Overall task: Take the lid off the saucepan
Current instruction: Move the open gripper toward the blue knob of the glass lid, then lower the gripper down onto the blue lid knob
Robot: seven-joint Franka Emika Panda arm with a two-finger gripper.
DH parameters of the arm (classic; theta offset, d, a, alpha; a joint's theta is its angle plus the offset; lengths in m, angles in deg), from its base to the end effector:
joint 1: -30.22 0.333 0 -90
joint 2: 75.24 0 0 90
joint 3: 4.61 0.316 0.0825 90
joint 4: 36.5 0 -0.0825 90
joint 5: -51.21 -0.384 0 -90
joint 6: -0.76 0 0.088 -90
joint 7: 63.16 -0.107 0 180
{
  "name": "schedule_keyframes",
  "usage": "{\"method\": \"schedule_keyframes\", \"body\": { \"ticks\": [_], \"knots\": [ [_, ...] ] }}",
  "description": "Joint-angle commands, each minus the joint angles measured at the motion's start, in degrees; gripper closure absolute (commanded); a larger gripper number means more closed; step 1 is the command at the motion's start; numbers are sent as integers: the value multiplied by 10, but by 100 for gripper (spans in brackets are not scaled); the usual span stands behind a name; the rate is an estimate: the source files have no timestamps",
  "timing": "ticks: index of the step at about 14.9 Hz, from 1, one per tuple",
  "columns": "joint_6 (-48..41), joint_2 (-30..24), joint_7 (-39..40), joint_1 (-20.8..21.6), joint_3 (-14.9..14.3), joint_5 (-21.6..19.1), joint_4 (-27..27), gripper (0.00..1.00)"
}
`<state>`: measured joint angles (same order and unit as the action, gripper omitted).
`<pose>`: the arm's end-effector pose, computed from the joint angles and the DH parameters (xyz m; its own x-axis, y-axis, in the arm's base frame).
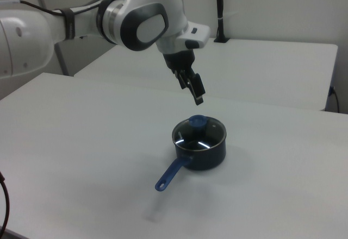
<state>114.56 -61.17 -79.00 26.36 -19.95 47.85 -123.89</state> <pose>0.6273 -0.1949 0.5433 0.7945 -0.5676 0.2157 -0.5707 -0.8194 -0.0542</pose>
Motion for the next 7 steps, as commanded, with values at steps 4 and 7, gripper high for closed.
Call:
{"method": "schedule_keyframes", "body": {
  "ticks": [4,7],
  "knots": [
    [0,39,-15,-1,-5,-8,13,7],
    [18,71,-34,-2,-3,-9,20,7]
  ]
}}
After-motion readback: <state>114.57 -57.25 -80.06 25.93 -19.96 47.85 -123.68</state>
